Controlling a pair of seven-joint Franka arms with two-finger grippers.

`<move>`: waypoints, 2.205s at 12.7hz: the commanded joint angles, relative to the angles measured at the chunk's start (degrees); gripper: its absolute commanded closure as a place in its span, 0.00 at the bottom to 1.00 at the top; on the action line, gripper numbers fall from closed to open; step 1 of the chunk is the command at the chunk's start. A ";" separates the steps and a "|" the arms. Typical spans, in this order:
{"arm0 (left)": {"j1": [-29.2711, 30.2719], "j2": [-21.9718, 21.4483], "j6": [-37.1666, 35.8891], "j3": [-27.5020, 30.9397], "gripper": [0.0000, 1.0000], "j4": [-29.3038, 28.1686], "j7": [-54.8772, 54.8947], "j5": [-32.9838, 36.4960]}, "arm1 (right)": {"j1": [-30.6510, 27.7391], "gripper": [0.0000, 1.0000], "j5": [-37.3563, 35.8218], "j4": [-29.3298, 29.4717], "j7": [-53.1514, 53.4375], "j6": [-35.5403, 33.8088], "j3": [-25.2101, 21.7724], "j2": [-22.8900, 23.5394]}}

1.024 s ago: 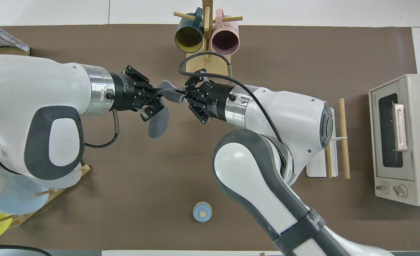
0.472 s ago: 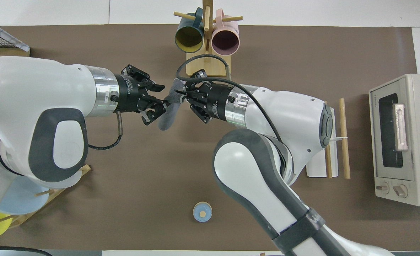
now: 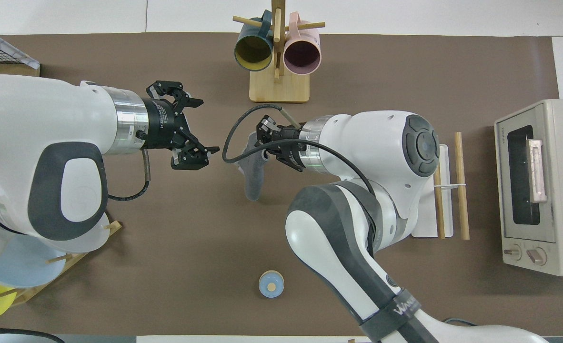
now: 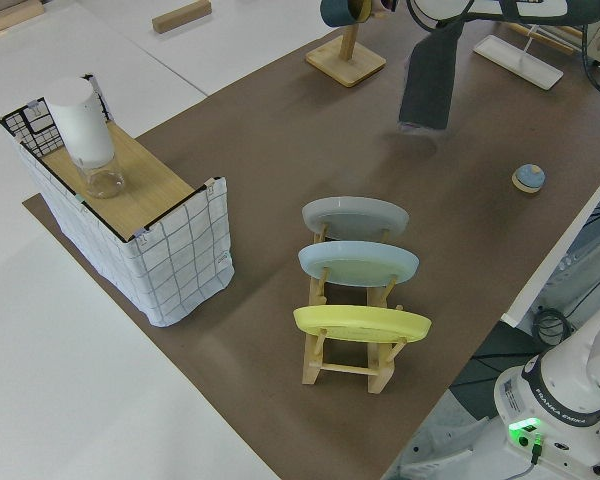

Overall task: Fold towel and hang on rack
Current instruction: 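Open the left gripper while the right gripper pulls the towel away, then carry the towel with the right gripper over the wooden dowel rack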

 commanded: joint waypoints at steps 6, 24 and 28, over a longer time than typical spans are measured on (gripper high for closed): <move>12.49 -3.45 -5.59 0.33 0.00 -3.86 38.58 0.42 | -14.25 1.00 -8.72 -0.88 -12.85 -26.71 0.26 -10.85; 19.98 -1.95 -25.89 -0.11 0.00 7.30 102.27 25.29 | -42.74 1.00 -22.60 -13.71 -58.46 -36.33 0.25 -20.36; 9.39 -3.18 -31.26 7.50 0.00 7.65 104.74 27.05 | -42.83 1.00 -25.14 -16.62 -59.17 -34.75 0.26 -21.68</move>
